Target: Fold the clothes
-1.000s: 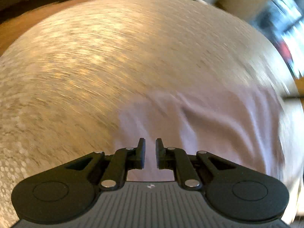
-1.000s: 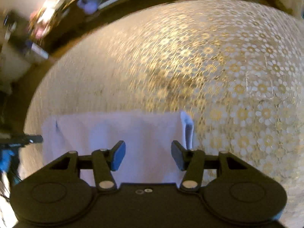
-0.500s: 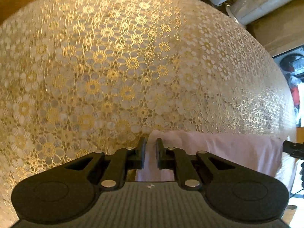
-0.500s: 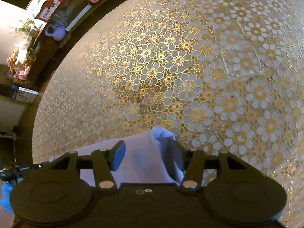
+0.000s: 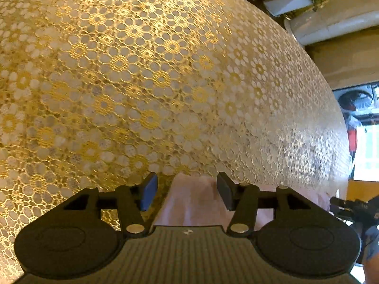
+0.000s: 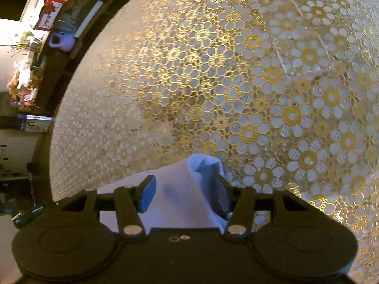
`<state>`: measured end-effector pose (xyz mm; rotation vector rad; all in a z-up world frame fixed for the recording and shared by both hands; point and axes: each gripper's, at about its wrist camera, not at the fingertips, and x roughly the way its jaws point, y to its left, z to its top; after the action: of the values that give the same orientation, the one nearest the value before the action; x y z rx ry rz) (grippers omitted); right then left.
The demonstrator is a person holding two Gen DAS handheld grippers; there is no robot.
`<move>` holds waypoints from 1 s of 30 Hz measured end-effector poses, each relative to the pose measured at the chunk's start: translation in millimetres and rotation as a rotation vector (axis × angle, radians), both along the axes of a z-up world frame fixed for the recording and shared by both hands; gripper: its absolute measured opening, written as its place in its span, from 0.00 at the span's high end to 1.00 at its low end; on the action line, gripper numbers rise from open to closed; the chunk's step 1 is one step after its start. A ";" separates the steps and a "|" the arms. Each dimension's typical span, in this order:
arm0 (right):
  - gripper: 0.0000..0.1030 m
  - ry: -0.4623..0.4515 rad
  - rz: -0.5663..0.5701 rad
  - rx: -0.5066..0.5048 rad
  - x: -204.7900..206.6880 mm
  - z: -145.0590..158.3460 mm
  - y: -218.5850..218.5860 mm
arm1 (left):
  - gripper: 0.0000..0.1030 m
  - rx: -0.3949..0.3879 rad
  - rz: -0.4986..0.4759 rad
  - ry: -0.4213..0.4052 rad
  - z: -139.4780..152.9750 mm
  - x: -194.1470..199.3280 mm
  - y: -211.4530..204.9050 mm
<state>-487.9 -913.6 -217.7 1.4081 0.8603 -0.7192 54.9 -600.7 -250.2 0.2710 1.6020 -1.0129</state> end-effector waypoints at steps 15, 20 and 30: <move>0.00 0.122 0.052 -0.140 21.0 11.0 18.2 | 0.96 -0.033 -0.016 -0.098 -0.5 -38.9 -9.0; 0.00 0.193 0.035 -0.169 11.4 6.6 19.6 | 0.96 -0.023 0.035 -0.107 -4.3 -25.5 5.4; 0.00 0.245 0.202 -0.250 20.4 37.2 37.4 | 0.85 -0.045 -0.025 -0.093 6.7 -34.1 8.3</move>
<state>-467.4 -876.2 -180.5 1.0080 1.0474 -0.8236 20.8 -592.4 -243.5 0.3036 1.4939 -1.0396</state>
